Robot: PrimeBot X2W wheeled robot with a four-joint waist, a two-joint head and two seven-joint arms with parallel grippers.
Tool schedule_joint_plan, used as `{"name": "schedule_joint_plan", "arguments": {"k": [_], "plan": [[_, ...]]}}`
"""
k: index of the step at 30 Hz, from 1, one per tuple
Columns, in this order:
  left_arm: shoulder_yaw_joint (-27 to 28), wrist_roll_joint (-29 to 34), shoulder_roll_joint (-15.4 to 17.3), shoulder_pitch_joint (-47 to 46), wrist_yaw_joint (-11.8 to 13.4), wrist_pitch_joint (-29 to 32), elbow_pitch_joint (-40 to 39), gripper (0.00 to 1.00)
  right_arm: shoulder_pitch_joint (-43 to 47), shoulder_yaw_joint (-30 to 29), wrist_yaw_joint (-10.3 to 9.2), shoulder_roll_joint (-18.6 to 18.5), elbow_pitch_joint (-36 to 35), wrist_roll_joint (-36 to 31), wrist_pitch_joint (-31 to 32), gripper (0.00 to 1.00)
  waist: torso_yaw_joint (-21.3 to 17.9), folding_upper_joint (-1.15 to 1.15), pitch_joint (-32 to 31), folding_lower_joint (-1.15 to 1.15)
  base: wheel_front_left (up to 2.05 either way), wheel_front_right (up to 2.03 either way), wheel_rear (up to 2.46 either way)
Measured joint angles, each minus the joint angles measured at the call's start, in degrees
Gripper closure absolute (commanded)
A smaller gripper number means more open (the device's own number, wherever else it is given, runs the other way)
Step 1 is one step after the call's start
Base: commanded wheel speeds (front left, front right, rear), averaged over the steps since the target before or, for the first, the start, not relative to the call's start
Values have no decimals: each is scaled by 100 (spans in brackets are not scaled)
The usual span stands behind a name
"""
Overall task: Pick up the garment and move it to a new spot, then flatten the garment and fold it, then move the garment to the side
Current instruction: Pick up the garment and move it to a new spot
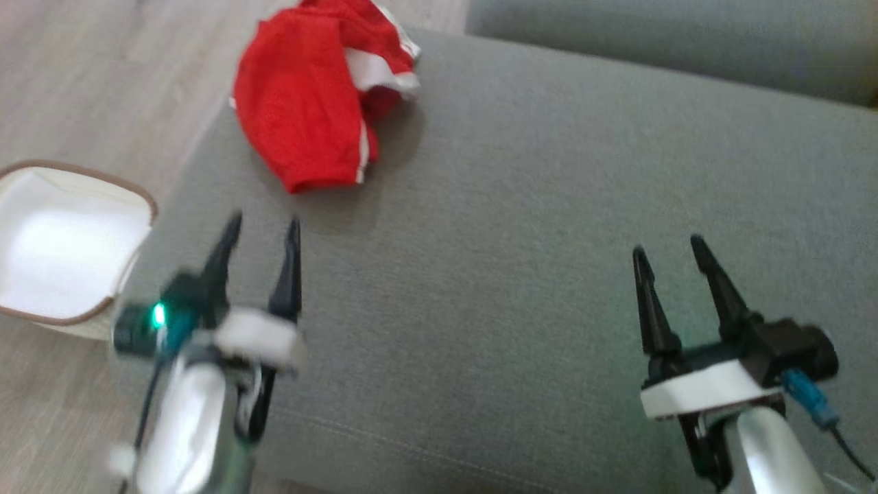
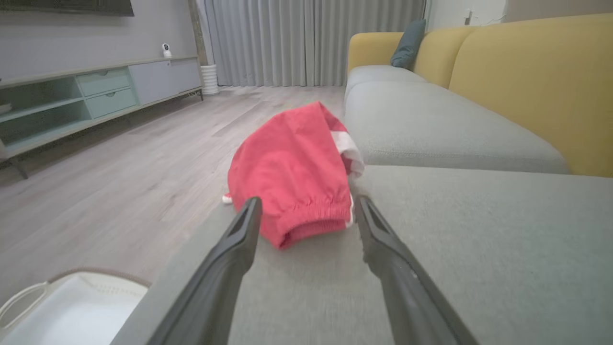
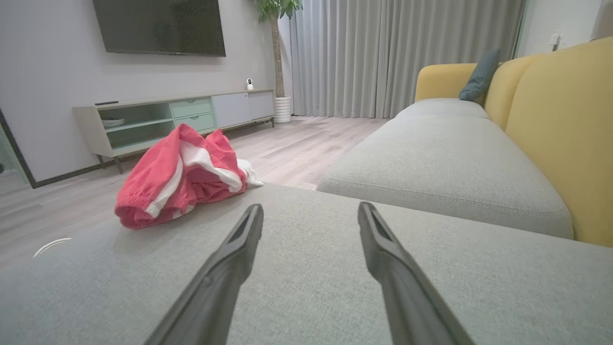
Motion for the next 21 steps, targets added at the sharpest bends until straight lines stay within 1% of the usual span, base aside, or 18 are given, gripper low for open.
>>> {"name": "schedule_joint_plan", "arguments": {"k": [3,6,13,17,21], "plan": [[-12,-13,-21,-826,-4,13,478,0,-246,52,0,-11,-97,-30,0,0,-166,0,266,0,0,0,0],[-12,-38,-42,-1465,-7,140,961,0,-469,123,0,-19,-181,-86,0,0,-350,0,576,0,0,0,0],[97,-181,-45,-2451,14,319,1845,0,-1058,215,0,-31,-401,-84,-1,0,-786,0,1406,1,0,0,0],[269,-181,91,-2744,200,369,2270,0,-1304,293,0,-38,-458,-63,-9,0,-1042,0,1821,2,0,0,0],[498,-278,268,-2916,445,369,2636,0,-1423,327,0,-41,-469,-9,-9,0,-1294,0,2100,1,0,0,0]]}}
